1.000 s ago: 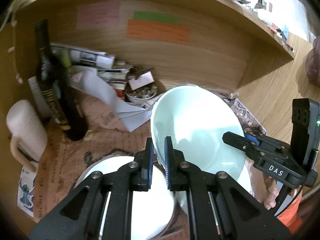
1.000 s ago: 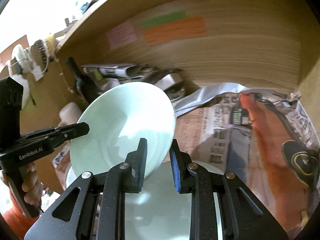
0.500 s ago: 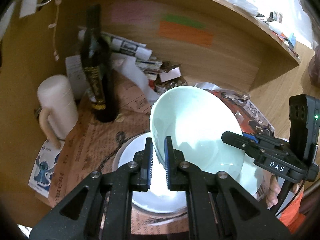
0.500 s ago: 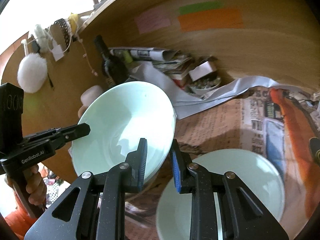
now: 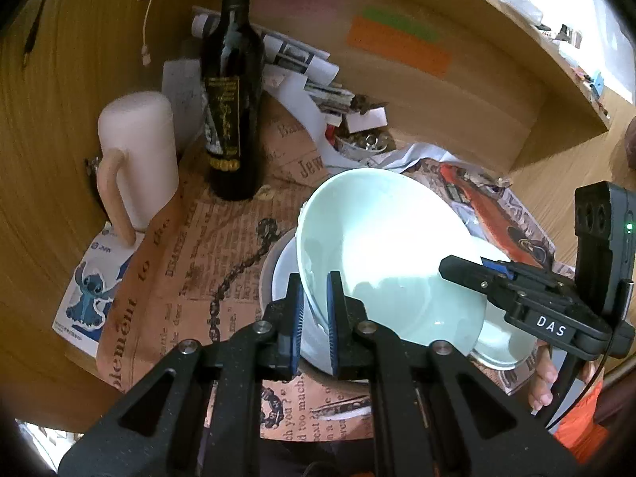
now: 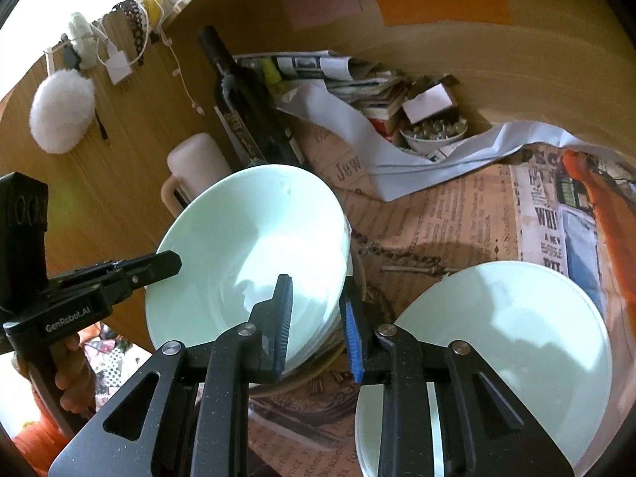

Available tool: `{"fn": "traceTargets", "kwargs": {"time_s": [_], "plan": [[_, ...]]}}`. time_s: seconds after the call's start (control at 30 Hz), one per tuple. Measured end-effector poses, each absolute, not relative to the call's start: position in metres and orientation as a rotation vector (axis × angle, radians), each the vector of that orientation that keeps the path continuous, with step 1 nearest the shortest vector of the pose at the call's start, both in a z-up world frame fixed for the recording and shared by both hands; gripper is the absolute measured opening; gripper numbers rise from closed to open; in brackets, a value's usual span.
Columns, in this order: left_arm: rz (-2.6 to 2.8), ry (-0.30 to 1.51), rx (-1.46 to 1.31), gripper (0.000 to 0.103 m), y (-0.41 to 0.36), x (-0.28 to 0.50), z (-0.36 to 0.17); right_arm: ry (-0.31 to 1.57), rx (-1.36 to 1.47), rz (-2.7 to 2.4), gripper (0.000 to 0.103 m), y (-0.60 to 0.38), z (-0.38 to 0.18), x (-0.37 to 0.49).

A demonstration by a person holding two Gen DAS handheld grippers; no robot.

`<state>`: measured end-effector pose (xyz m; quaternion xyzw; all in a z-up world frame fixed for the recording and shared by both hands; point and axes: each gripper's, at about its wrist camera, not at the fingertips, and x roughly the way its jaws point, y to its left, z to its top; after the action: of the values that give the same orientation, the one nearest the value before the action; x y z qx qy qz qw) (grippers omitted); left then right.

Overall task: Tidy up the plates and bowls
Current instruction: 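Lower the mint green bowl into the white bowl and open both grippers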

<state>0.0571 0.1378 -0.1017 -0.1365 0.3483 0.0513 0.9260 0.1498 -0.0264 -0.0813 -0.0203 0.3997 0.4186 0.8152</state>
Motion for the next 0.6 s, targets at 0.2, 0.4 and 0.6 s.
{"fn": "traceTargets", "kwargs": {"time_s": [0.2,0.4,0.6], "plan": [[0.108,0.732,-0.296,0.009,0.141,0.059,-0.110,0.852,-0.063,0.881,0.023,-0.023,-0.084,0.149],[0.113,0.742,-0.310,0.009,0.145,0.056,-0.115,0.828,-0.104,0.871,0.023,-0.018,-0.083,0.144],[0.133,0.754,-0.317,0.009,0.148,0.054,-0.119,0.821,-0.145,0.869,0.023,-0.012,-0.086,0.141]]}}
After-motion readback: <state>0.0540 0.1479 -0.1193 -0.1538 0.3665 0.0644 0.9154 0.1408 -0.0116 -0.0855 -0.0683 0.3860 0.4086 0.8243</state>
